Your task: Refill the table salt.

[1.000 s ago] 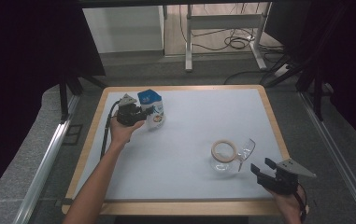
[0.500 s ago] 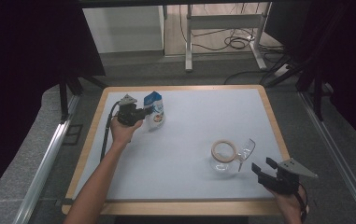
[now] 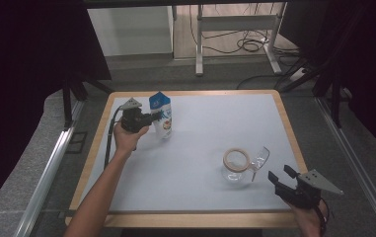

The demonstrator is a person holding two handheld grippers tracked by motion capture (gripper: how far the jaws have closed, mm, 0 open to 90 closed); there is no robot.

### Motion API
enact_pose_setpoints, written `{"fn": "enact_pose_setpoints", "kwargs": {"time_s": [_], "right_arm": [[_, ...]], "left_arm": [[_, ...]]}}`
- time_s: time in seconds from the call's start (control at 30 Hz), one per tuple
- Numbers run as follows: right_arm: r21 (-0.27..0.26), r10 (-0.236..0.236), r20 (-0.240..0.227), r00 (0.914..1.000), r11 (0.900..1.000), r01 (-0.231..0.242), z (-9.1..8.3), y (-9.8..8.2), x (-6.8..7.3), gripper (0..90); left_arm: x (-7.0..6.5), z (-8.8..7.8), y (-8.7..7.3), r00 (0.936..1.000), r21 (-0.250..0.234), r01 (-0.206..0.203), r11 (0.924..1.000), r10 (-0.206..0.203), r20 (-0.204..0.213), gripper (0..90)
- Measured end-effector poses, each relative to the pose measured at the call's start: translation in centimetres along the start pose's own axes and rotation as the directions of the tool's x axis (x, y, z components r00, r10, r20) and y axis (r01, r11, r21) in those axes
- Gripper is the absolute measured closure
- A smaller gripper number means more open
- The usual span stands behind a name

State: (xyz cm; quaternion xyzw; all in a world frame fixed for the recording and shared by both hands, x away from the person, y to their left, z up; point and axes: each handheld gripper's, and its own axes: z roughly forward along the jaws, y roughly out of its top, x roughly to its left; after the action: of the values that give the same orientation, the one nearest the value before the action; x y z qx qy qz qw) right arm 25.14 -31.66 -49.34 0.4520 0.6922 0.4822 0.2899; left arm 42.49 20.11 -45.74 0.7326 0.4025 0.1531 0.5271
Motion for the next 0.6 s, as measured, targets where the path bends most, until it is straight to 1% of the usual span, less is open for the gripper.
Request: {"fn": "enact_pose_setpoints", "kwargs": {"time_s": [0.07, 0.2, 0.27, 0.33, 0.43, 0.47, 0.53, 0.6], "right_arm": [[-0.003, 0.001, -0.014, 0.9999, 1.000, -0.001, -0.1, 0.1, 0.3, 35.7], [-0.004, -0.005, -0.028, 0.9996, 1.000, 0.005, -0.5, 0.4, 0.9, 35.7], [-0.007, -0.007, -0.022, 0.9997, 1.000, 0.007, -0.9, 0.7, 1.1, 35.7], [-0.016, -0.001, -0.035, 0.9994, 1.000, 0.001, -1.5, 0.9, 1.4, 35.7], [-0.026, -0.008, -0.049, 0.9988, 1.000, 0.007, -2.5, 1.0, 2.1, 35.7], [-0.026, -0.013, -0.051, 0.9986, 1.000, 0.011, -2.8, 1.0, 2.3, 35.7], [-0.034, -0.023, -0.047, 0.9986, 0.999, 0.021, -3.7, 1.0, 2.6, 35.7], [-0.049, -0.017, -0.063, 0.9979, 0.999, 0.014, -4.7, 0.9, 3.0, 35.7]], "left_arm": [[-0.3, -0.6, 0.1, 0.9999, 0.002, -0.011, 0.9999, 0.011, 0.010, 90.0], [-0.8, -1.6, 0.4, 0.9992, -0.001, -0.032, 0.9995, 0.032, 0.025, 90.0], [-0.9, -1.9, 0.5, 0.9989, -0.001, -0.031, 0.9995, 0.031, 0.036, 90.0], [-1.2, -2.1, 0.5, 0.9987, 0.000, -0.033, 0.9994, 0.033, 0.040, 90.0], [-1.6, -2.4, 0.7, 0.9978, -0.003, -0.044, 0.9990, 0.044, 0.050, 90.0], [-1.8, -2.5, 0.7, 0.9977, -0.004, -0.041, 0.9992, 0.041, 0.054, 90.0], [-2.1, -2.7, 0.8, 0.9971, -0.005, -0.043, 0.9991, 0.043, 0.063, 90.0], [-2.5, -2.9, 0.9, 0.9962, -0.009, -0.050, 0.9987, 0.051, 0.071, 90.0]]}}
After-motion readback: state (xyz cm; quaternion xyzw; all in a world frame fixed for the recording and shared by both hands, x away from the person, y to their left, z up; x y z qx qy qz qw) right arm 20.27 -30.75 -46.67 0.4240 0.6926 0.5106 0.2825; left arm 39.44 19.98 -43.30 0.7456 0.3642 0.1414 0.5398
